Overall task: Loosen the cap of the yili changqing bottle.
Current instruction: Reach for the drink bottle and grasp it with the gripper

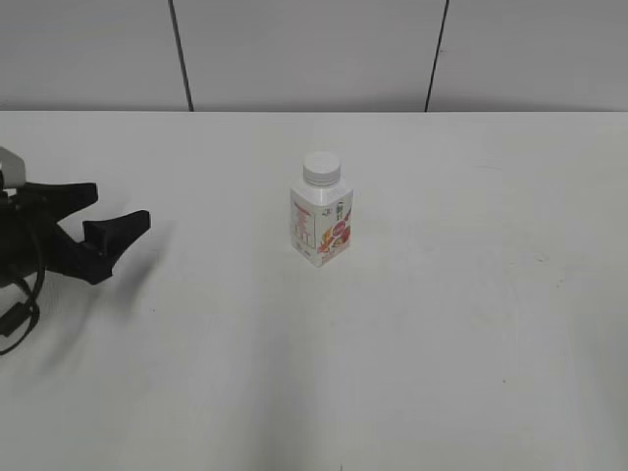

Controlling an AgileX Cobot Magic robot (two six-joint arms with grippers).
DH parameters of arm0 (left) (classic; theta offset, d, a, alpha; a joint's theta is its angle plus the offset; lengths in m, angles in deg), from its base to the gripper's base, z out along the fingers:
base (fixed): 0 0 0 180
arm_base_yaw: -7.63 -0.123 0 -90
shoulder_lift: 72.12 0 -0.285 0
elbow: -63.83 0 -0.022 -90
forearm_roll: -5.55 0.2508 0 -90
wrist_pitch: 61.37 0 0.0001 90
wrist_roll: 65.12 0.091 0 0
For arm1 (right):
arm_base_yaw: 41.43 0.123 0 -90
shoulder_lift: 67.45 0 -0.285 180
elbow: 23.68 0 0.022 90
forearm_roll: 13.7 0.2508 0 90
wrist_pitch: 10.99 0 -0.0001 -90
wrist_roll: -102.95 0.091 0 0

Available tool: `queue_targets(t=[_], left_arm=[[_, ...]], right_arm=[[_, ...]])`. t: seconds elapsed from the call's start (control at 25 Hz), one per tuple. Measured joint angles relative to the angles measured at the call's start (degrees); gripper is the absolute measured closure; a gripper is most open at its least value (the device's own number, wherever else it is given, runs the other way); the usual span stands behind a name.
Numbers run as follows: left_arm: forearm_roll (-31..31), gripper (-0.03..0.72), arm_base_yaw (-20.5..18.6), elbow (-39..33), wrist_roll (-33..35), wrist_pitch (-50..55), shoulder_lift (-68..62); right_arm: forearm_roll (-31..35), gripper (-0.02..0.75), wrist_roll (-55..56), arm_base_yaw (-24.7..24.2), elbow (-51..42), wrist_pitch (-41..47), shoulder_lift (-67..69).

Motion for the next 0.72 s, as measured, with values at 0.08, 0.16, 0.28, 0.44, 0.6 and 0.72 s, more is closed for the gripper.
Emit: queue_targets(t=[0.08,0.16,0.28,0.44,0.6,0.72], left_arm=[[4.75,0.118,0.00,2.20,-1.24,0.00,-0.46],[9.65,0.115,0.00,4.13,-2.02,0.12,-1.22],[15.13,0.115,0.00,6.96,-4.41,0.07,-2.89],[18.83,0.112,0.62,9.49,-6.22,0.10,-5.21],[19.45,0.092,3.74,11.87,-6.80,1.88,-5.75],[19.50,0.090,6.69,14.04,-7.98,4.56,-5.81]], right_arm=[[0.00,0.258,0.00,0.00,0.00,0.00,0.00],[0.00,0.258,0.00,0.00,0.00,0.00,0.00],[0.00,0.258,0.00,0.00,0.00,0.00,0.00],[0.00,0.258,0.00,0.00,0.00,0.00,0.00],[0.00,0.258,0.00,0.00,0.00,0.00,0.00],[0.00,0.258,0.00,0.00,0.00,0.00,0.00]])
